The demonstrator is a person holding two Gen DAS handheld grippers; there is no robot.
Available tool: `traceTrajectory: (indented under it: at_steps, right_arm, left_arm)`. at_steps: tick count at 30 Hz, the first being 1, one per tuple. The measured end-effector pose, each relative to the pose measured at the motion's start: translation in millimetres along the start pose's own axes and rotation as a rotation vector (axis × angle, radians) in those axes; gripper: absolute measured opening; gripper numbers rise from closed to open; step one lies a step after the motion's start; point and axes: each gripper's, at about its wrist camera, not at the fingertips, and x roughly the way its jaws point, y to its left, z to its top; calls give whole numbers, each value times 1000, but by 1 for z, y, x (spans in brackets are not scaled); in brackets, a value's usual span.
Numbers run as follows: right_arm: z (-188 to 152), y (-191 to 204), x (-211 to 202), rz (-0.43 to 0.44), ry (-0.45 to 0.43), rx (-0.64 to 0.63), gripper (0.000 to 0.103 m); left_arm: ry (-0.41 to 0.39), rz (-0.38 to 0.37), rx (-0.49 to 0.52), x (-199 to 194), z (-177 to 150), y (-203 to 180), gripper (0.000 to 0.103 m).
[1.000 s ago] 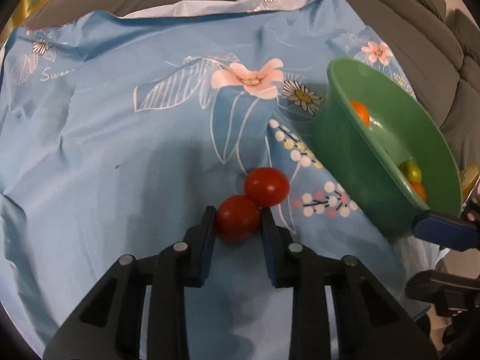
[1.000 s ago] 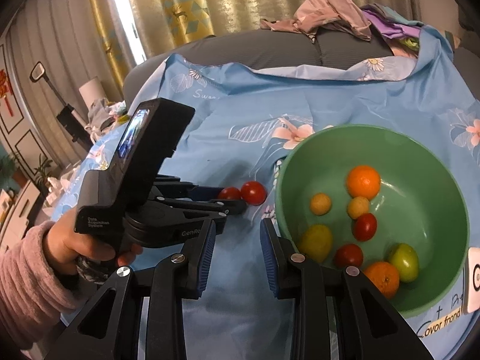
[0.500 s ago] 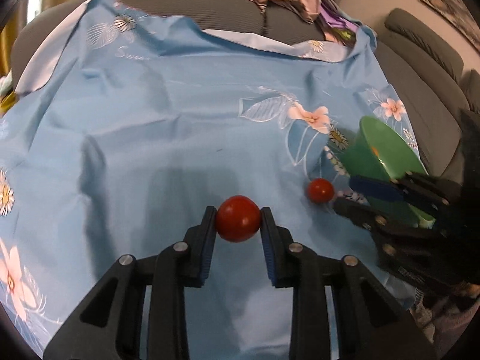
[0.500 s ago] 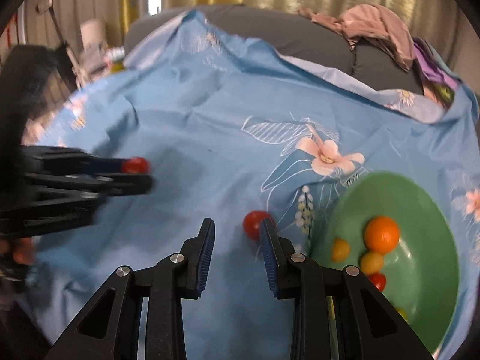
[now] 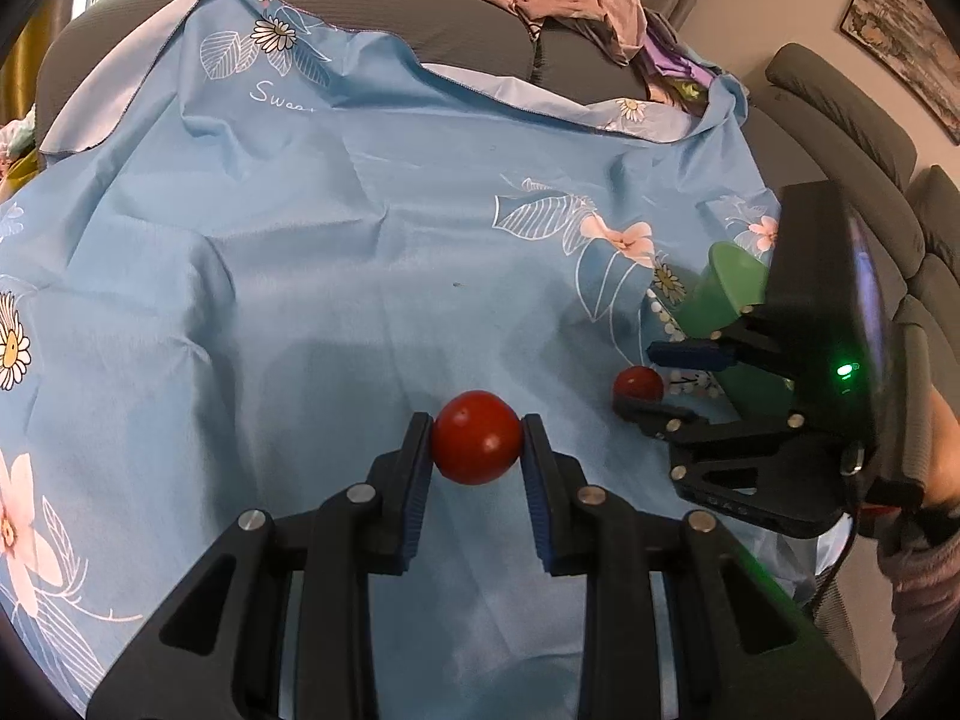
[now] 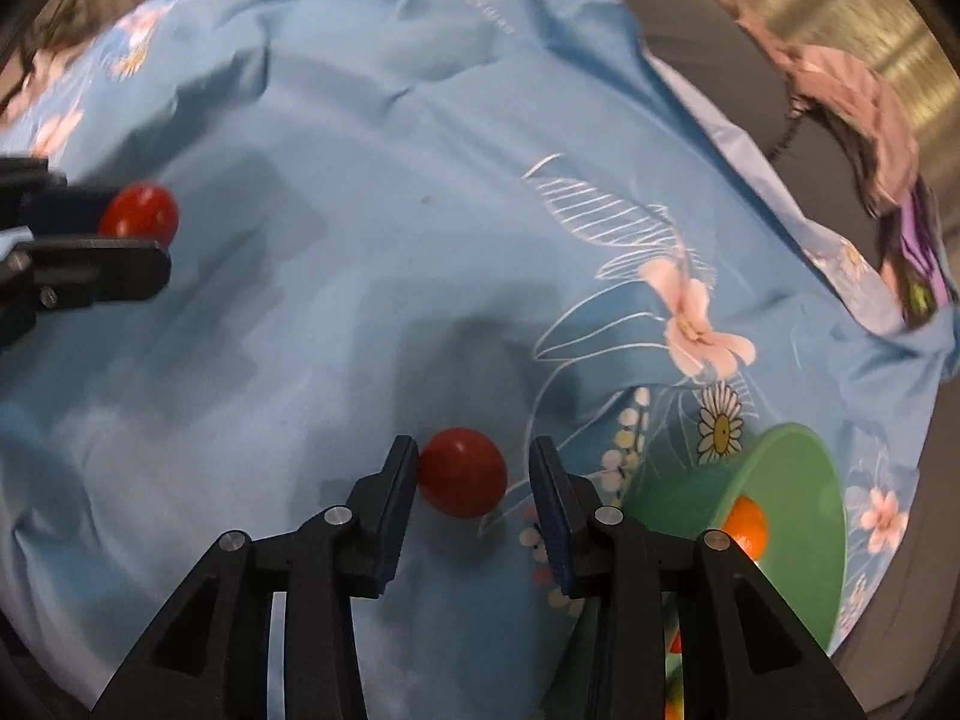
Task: Organize fruits
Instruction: 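Grasp a cherry tomato with the right tool while the left tool grasps another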
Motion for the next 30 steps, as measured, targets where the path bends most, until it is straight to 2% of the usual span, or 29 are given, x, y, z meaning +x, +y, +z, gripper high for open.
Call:
traceTrajectory:
  at_steps: [2, 11, 21, 30]
  right_arm:
    - [0, 3, 6, 32, 35, -29, 37]
    - [-7, 1, -3, 105, -30, 39, 32]
    - [-30, 13, -55, 205, -214, 206, 32]
    - [-55, 6, -86, 250, -326, 306, 32]
  left_arm:
    - [-2, -7, 1, -1, 0, 0, 29]
    - [-7, -9, 2, -4, -2, 2, 29]
    - [-6, 30, 19, -17, -12, -9, 29]
    - [1, 60, 41, -40, -33, -28, 29]
